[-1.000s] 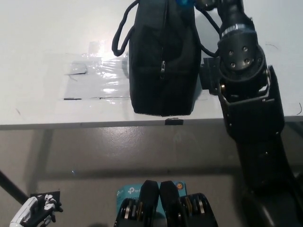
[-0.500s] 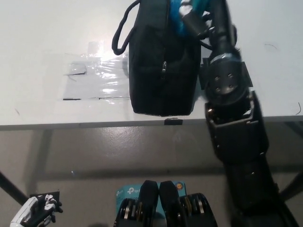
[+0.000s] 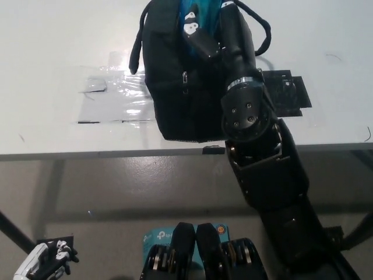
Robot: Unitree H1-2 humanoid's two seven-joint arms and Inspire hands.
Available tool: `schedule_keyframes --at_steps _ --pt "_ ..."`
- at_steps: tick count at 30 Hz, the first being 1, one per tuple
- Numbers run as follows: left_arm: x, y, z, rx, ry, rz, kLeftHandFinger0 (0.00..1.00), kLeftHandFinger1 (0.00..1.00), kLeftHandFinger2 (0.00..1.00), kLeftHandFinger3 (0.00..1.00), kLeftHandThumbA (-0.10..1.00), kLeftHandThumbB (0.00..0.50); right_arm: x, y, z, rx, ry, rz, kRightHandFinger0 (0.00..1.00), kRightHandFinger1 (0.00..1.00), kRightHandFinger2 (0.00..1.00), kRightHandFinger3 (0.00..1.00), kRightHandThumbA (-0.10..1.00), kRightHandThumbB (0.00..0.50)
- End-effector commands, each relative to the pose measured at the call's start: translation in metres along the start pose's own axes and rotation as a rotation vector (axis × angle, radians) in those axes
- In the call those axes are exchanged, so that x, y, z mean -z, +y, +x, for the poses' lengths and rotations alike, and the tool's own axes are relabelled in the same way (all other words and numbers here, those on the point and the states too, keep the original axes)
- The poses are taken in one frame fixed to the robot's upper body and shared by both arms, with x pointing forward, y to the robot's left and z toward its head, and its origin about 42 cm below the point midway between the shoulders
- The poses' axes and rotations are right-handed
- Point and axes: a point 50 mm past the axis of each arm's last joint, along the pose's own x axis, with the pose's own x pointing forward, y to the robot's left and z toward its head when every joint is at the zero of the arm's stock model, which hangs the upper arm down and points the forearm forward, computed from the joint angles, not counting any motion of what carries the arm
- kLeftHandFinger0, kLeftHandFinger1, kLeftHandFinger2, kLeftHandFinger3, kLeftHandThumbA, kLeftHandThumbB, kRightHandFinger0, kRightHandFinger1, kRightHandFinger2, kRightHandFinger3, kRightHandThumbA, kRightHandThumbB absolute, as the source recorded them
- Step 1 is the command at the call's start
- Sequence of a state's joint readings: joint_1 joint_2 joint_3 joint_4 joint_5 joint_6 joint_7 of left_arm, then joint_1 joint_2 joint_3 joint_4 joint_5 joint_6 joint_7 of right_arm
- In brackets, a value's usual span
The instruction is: The robot uses its right hand to pick up a stack of plates kept in the middle of the desk and put it inside a bag kept next to it
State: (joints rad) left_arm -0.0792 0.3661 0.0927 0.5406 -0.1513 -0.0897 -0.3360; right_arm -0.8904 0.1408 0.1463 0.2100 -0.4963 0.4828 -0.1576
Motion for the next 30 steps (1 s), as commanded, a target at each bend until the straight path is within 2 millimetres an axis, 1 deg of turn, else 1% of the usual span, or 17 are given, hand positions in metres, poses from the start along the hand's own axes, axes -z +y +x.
schedule_keyframes --at_steps 1,4,5,8,9,13,15,17,20,21,22,23,25,27,28,29,30 --pt "-0.007 0.009 -0.004 0.017 -0.039 0.033 0.0 0.23 0.36 0.36 0.39 0.5 -0.011 -0.007 0.0 0.049 -0.049 -0.019 0.0 0.0 0.13 0.0 -0.1 0.323" --pt "-0.006 0.008 -0.005 0.016 -0.037 0.03 0.0 0.25 0.37 0.37 0.39 0.5 -0.003 -0.008 -0.003 0.051 -0.034 -0.029 0.0 0.0 0.15 0.01 -0.1 0.324" --pt "-0.005 0.008 -0.005 0.014 -0.037 0.037 0.01 0.25 0.37 0.38 0.39 0.5 0.002 -0.008 -0.003 0.055 -0.025 -0.033 0.0 0.0 0.17 0.0 -0.1 0.341" --pt "-0.006 0.007 -0.005 0.016 -0.038 0.046 0.02 0.25 0.37 0.38 0.4 0.5 0.004 -0.008 -0.004 0.056 -0.023 -0.051 0.0 0.0 0.2 0.0 -0.1 0.33" --pt "-0.006 0.007 -0.005 0.017 -0.039 0.031 0.02 0.25 0.37 0.37 0.39 0.5 0.007 -0.007 -0.002 0.042 -0.013 -0.091 0.0 0.0 0.25 0.0 -0.1 0.3" --pt "-0.009 0.007 -0.003 0.015 -0.04 0.041 0.02 0.25 0.38 0.38 0.38 0.5 0.006 -0.006 0.001 0.037 -0.002 -0.108 0.0 0.0 0.31 0.03 -0.1 0.292" --pt "-0.01 0.007 -0.002 0.019 -0.044 0.044 0.0 0.24 0.37 0.37 0.39 0.5 0.005 -0.004 0.004 0.021 0.012 -0.11 0.0 0.0 0.32 0.03 -0.1 0.303" --pt "-0.011 0.008 0.0 0.022 -0.044 0.047 0.0 0.24 0.36 0.36 0.39 0.5 0.005 0.001 0.009 0.007 0.026 -0.136 0.0 0.02 0.37 0.11 -0.1 0.306" --pt "-0.011 0.008 -0.001 0.022 -0.029 0.04 0.0 0.27 0.39 0.37 0.37 0.5 0.003 0.009 0.01 -0.005 0.036 -0.138 0.0 0.0 0.34 0.03 -0.1 0.317" --pt "-0.011 0.009 -0.001 0.022 -0.029 0.043 0.01 0.27 0.39 0.38 0.37 0.5 0.0 0.013 0.011 -0.018 0.041 -0.128 0.0 0.0 0.34 0.07 -0.1 0.316" --pt "-0.012 0.009 -0.001 0.022 -0.029 0.042 0.0 0.26 0.38 0.37 0.37 0.5 -0.003 0.017 0.013 -0.037 0.038 -0.128 0.0 0.0 0.35 0.03 -0.1 0.325" --pt "-0.012 0.009 -0.001 0.022 -0.03 0.042 0.0 0.25 0.37 0.37 0.37 0.5 -0.005 0.018 0.014 -0.045 0.038 -0.128 0.0 0.03 0.4 0.03 -0.1 0.351" --pt "-0.012 0.01 -0.001 0.019 -0.029 0.051 0.0 0.24 0.36 0.37 0.41 0.5 -0.014 0.021 0.022 -0.071 0.032 -0.117 0.0 0.07 0.41 0.01 -0.1 0.389" --pt "-0.011 0.009 -0.002 0.015 -0.028 0.044 0.0 0.24 0.36 0.37 0.39 0.5 -0.019 0.021 0.03 -0.084 0.034 -0.127 0.0 0.09 0.4 0.09 -0.1 0.396" --pt "-0.011 0.008 -0.003 0.014 -0.028 0.045 0.0 0.24 0.35 0.37 0.37 0.5 -0.023 0.021 0.036 -0.093 0.038 -0.133 0.0 0.08 0.39 0.09 -0.1 0.378" --pt "-0.012 0.008 -0.004 0.011 -0.027 0.047 0.0 0.24 0.36 0.38 0.36 0.5 -0.031 0.019 0.043 -0.103 0.043 -0.143 0.0 0.06 0.4 0.18 -0.1 0.378" --pt "-0.011 0.008 -0.004 0.01 -0.026 0.048 0.01 0.25 0.37 0.39 0.36 0.5 -0.034 0.018 0.05 -0.119 0.052 -0.145 0.0 0.08 0.43 0.34 -0.1 0.363"
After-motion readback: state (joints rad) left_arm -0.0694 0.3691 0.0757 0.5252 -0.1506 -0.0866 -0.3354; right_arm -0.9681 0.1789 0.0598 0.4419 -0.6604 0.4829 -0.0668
